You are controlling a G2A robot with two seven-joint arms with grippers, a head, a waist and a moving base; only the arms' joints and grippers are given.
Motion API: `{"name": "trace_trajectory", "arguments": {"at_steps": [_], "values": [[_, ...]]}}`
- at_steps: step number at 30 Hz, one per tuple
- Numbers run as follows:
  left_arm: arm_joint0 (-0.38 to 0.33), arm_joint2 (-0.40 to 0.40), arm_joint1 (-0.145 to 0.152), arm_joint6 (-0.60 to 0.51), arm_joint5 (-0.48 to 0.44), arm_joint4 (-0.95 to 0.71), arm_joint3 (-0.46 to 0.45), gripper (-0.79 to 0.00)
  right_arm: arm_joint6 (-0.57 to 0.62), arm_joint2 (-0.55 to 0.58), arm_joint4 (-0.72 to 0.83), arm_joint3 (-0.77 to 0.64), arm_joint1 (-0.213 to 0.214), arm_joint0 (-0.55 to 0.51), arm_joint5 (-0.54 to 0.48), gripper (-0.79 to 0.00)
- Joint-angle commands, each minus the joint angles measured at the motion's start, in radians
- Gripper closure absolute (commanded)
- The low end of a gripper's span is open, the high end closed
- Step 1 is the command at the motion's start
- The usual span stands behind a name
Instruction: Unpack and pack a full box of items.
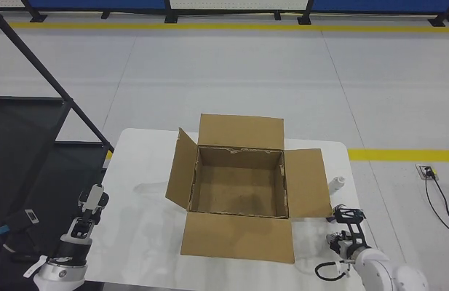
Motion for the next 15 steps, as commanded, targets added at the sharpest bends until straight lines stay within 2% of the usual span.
{"name": "trace_trajectory", "arguments": {"at_steps": [1,3,7,15], "values": [[0.000,0.000,0.000,0.000,0.000,0.000,0.000,-0.785,-0.007,0.003,0.014,0.010,0.001,0.000,-0.003,-0.243],[0.000,0.000,0.000,0.000,0.000,0.000,0.000,-0.785,-0.014,0.006,0.023,0.015,0.002,-0.004,-0.007,-0.314],[0.000,0.000,0.000,0.000,0.000,0.000,0.000,-0.785,-0.024,0.012,0.040,0.020,0.005,-0.010,-0.012,-0.376],[0.000,0.000,0.000,0.000,0.000,0.000,0.000,-0.785,-0.053,0.025,0.069,0.002,0.012,-0.013,-0.027,-0.397]]}}
